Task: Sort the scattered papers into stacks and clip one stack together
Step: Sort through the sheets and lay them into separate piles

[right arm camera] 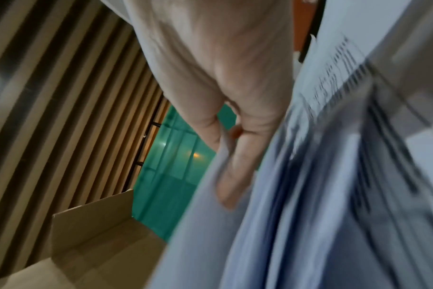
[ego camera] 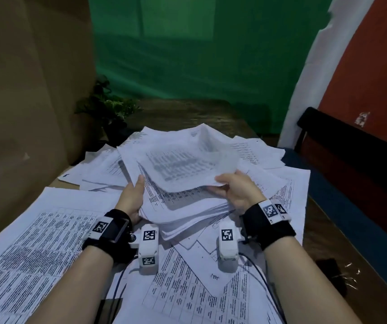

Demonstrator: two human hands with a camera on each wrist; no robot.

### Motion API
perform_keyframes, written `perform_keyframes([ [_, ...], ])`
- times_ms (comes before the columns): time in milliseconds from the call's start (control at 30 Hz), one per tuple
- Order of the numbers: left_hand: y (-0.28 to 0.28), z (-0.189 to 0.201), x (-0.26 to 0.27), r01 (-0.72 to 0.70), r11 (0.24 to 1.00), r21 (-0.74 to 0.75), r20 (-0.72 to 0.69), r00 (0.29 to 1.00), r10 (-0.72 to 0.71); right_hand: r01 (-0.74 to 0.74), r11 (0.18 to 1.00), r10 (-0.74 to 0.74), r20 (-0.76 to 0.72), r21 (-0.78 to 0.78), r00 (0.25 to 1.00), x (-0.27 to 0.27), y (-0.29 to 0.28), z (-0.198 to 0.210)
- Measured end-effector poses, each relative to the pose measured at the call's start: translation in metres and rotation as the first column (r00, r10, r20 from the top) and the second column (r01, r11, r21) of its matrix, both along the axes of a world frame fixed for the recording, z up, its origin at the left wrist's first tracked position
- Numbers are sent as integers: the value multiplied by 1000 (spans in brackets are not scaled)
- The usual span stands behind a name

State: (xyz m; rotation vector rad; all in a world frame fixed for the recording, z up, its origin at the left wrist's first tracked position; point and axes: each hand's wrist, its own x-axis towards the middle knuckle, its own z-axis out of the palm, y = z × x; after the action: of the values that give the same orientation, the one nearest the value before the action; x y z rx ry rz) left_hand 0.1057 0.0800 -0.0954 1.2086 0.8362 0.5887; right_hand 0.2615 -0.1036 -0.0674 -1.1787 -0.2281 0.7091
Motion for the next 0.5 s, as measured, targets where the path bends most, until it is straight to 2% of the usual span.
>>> perform_keyframes([
  [67,0,0,0,21,1000,-2,-35,999,-21,-219,966,222,6,-134,975,-11,2,3],
  [133,-2,-2,-1,33,999,18,-6,999,-33,-388,895,403,22,-220,915,-15,-2,4],
  [200,-1,-6,-1,52,998,39,9,999,-53,-437,866,454,11,-244,891,-13,-7,5],
  [267,0,-7,0,72,996,59,14,997,-73,-351,907,360,-3,-232,933,-8,-9,5],
  [367,3,-7,-1,45,996,83,50,998,-49,-67,984,71,17,-168,997,6,-8,2],
  [433,6,-8,0,29,998,53,96,995,-34,95,984,-92,27,-152,995,16,-10,-1],
  [500,5,-6,0,31,998,53,134,990,-37,195,961,-167,150,-196,974,30,-16,-5],
])
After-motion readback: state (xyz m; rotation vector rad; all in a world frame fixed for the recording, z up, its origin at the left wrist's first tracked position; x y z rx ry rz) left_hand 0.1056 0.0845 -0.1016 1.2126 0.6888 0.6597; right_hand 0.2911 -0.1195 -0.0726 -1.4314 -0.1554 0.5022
